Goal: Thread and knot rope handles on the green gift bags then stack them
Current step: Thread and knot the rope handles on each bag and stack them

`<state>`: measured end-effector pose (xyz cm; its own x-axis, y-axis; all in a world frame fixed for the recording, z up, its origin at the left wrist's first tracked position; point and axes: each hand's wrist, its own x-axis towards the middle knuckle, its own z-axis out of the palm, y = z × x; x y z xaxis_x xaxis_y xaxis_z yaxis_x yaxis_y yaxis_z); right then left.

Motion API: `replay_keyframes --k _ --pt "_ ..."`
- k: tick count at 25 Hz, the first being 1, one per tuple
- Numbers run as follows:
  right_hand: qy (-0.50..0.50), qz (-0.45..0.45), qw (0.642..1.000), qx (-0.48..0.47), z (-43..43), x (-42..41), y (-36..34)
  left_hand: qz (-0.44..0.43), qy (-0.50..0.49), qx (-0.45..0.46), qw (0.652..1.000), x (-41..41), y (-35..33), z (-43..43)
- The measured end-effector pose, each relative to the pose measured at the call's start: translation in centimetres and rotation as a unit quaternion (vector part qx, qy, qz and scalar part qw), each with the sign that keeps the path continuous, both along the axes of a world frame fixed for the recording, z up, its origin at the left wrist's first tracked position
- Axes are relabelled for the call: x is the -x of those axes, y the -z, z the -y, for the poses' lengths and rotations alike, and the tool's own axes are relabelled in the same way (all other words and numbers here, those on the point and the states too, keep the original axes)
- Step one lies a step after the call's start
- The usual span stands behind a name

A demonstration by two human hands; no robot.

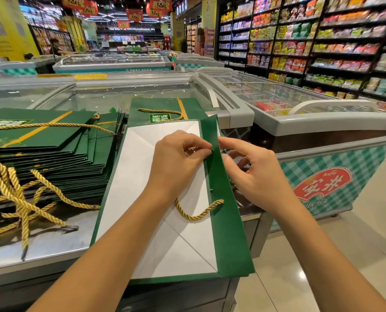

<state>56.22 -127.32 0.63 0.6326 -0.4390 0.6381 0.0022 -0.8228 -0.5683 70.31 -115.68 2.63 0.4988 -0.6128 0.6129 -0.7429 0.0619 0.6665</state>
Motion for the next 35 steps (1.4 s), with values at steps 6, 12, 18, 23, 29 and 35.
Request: replay_keyframes --k 6,12,18,23,29,35 --pt "0.010 -0.011 1.000 0.004 -0.5 0.0 -0.1 -0.018 0.010 0.014 1.000 0.0 -0.1 -0.2" --pt "0.034 -0.044 0.998 0.013 -0.8 -0.2 -0.1 -0.012 0.025 0.026 0.999 0.0 0.0 -0.3" --pt "0.041 -0.064 0.997 0.026 -0.8 -0.2 -0.2 -0.046 0.065 -0.034 0.996 0.7 -0.3 0.1" --pt "0.037 -0.057 0.998 0.017 -0.5 -0.3 0.0 -0.088 0.067 -0.070 0.991 0.6 -0.4 0.4" --pt "0.042 -0.068 0.996 -0.047 0.5 -0.7 -0.5 -0.043 0.036 -0.070 0.996 1.1 -0.1 0.4" --pt "0.048 -0.078 0.994 -0.064 1.1 -0.6 -0.4 -0.025 0.023 -0.078 0.996 0.4 0.1 0.3"
